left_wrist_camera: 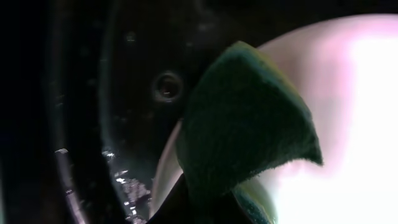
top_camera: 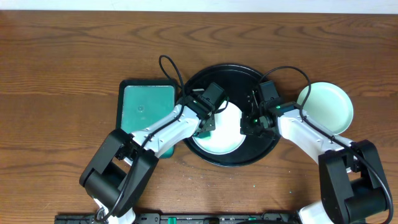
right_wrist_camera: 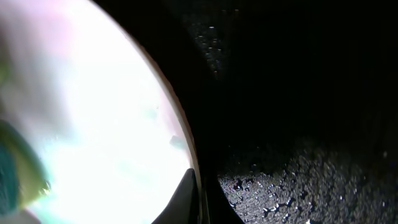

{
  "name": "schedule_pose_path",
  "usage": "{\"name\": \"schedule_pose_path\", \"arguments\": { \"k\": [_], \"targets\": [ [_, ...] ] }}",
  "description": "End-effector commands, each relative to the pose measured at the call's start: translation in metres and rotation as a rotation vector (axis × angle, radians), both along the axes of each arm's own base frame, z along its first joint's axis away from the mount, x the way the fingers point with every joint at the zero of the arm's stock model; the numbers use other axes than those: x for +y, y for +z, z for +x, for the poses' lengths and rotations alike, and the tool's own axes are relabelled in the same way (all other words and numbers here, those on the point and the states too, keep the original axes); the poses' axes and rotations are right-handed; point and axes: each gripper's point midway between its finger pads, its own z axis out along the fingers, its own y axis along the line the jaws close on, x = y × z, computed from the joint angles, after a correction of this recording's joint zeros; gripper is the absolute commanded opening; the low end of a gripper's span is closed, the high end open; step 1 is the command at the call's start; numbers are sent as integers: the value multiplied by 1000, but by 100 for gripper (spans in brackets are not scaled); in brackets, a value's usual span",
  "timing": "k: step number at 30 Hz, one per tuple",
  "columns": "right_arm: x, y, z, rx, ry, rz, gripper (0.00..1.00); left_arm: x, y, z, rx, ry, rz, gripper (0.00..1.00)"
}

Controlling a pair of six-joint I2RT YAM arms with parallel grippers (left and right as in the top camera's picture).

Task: Clean dirty plates on tray and stack at the side
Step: 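Scrub the last plate with the sponge in the left gripper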

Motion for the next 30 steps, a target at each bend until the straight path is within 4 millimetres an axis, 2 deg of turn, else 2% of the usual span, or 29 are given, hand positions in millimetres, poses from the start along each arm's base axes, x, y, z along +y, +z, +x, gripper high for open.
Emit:
{"name": "schedule_pose_path", "arguments": {
  "k": [1, 3, 6, 9, 12, 13, 19, 24, 27, 30],
  "targets": [
    [-8, -6, -2, 7, -19, -49, 1, 43, -6, 16, -50, 24, 175, 7],
    [-9, -6, -2, 7, -19, -49, 1, 21, -11, 10, 2, -28, 67, 7],
    [-10, -6, -1, 5, -21, -55, 1, -35, -16, -8, 129, -114, -227, 7],
    [-10, -6, -2, 6, -21, -55, 1, -87, -12, -26, 239, -212, -497, 7],
    [-10, -6, -1, 5, -21, -55, 1, -119, -9, -43, 311, -294, -649, 7],
    [-10, -6, -1, 5, -21, -55, 1, -123, -10, -47, 327, -305, -665, 7],
    [-10, -6, -1, 5, -21, -55, 1, -129, -8, -67, 393, -346, -687, 7],
    [-10, -6, -1, 5, -21, -55, 1, -115, -15, -74, 439, -305, -628, 7],
    [-10, -6, -1, 5, -21, -55, 1, -85, -28, -68, 418, -171, -461, 7],
    [-10, -6, -1, 4, -21, -55, 1, -48, -28, -51, 325, -54, -278, 7]
  ]
}}
